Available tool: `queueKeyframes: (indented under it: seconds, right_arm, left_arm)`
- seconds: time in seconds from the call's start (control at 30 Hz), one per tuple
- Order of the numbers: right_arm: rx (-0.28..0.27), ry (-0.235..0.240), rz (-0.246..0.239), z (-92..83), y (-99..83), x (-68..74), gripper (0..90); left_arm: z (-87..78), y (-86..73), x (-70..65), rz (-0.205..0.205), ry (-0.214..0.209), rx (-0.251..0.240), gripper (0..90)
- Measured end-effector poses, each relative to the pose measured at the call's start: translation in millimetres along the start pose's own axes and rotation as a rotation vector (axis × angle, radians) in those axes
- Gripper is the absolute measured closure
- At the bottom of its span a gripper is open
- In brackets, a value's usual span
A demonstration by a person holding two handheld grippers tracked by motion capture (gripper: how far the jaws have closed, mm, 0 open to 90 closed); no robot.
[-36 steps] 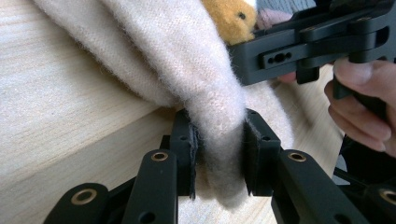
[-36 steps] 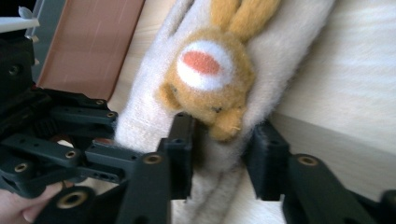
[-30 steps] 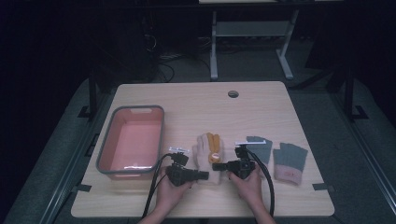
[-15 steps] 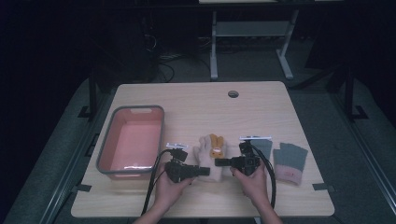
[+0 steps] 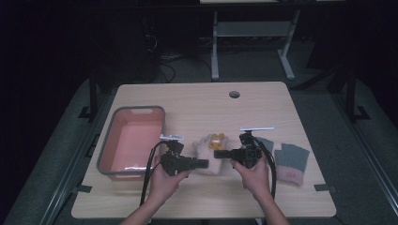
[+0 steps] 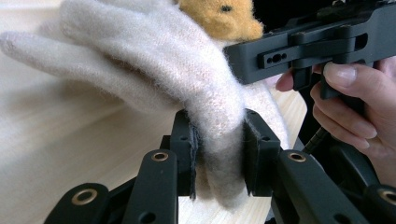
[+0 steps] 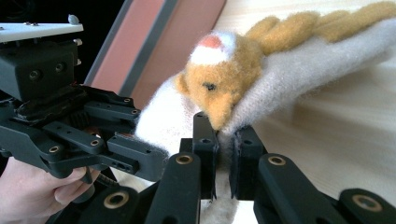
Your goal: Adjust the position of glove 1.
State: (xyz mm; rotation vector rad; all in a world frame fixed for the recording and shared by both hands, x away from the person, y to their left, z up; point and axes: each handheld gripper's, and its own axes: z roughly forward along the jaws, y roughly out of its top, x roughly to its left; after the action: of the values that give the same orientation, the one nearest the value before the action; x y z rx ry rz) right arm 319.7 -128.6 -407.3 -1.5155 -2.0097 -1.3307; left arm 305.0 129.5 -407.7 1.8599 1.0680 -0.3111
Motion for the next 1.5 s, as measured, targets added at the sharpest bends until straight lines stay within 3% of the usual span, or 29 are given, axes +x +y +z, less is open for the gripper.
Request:
queueKeyframes:
  seconds: [0.03, 0.27, 0.87, 1.0, 1.5]
  right_arm:
    - [-0.002, 0.004, -0.001, -0.8, 2.0, 2.0, 82.9]
    - [-0.016, 0.009, -0.024, -4.8, 14.0, 14.0, 83.0]
    - [-0.017, 0.019, -0.054, -6.3, 41.0, 33.6, 82.9]
    - [-0.017, 0.023, -0.058, -5.8, 46.4, 38.5, 82.9]
    - [-0.004, 0.033, -0.073, -0.9, 61.0, 54.3, 82.9]
  left_arm:
    - [-2.2, 2.0, -0.2, 0.017, 0.001, 0.001, 69.5]
    - [-13.6, 13.9, -3.1, 0.029, -0.007, -0.014, 69.4]
    - [-35.0, 37.8, -2.6, 0.015, -0.028, -0.031, 69.3]
    - [-40.5, 42.3, -1.8, 0.027, -0.03, -0.032, 69.3]
    - [-57.6, 50.0, -0.4, 0.026, -0.029, -0.042, 69.3]
